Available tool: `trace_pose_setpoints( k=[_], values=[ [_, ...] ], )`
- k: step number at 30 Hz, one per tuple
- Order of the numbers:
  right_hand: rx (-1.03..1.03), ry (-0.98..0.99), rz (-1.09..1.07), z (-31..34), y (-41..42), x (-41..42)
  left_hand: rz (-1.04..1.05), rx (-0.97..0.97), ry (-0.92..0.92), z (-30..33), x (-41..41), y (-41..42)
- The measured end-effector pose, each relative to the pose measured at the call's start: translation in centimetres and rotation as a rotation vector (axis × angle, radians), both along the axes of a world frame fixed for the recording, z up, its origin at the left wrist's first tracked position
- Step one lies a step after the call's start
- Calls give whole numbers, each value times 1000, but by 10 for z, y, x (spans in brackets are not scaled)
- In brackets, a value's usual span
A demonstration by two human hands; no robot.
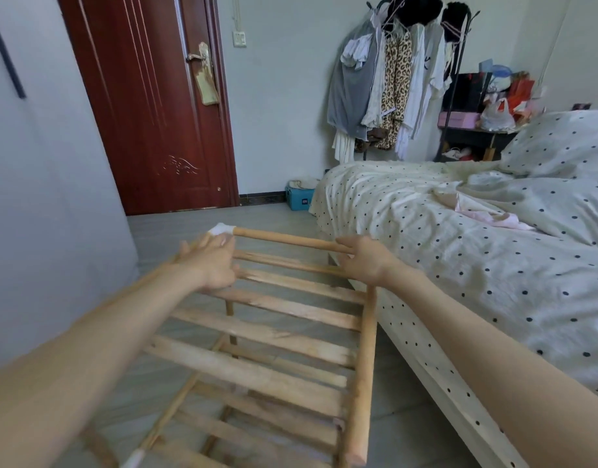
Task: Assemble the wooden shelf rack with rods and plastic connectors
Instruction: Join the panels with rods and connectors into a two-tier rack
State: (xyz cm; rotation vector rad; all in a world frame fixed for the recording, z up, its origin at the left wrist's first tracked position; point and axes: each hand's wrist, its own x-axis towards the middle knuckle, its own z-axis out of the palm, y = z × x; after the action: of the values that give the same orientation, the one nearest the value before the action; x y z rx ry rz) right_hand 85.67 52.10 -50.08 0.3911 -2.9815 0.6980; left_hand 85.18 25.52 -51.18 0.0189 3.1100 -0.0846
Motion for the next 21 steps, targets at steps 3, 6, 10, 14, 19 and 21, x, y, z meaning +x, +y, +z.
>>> trace_pose_setpoints(
  k=[3, 6, 10, 14, 19, 21],
  values=[
    [224, 30, 101, -2, -49, -5, 147, 133, -37, -7, 16, -39],
    [320, 65, 115, -7, -87, -20, 117, 128, 31, -4, 30, -58],
    [342, 43, 124, -13, -126, -39, 83, 181, 45, 14, 39, -73],
    [391, 32, 241, -16, -163, -53, 61, 517, 6, 29, 54, -102],
    [355, 99, 420, -22, -208, -52, 12, 842, 57, 15, 60, -135],
    [350, 96, 429, -20, -219, -53, 34, 842, 146, 4, 50, -139]
  ],
)
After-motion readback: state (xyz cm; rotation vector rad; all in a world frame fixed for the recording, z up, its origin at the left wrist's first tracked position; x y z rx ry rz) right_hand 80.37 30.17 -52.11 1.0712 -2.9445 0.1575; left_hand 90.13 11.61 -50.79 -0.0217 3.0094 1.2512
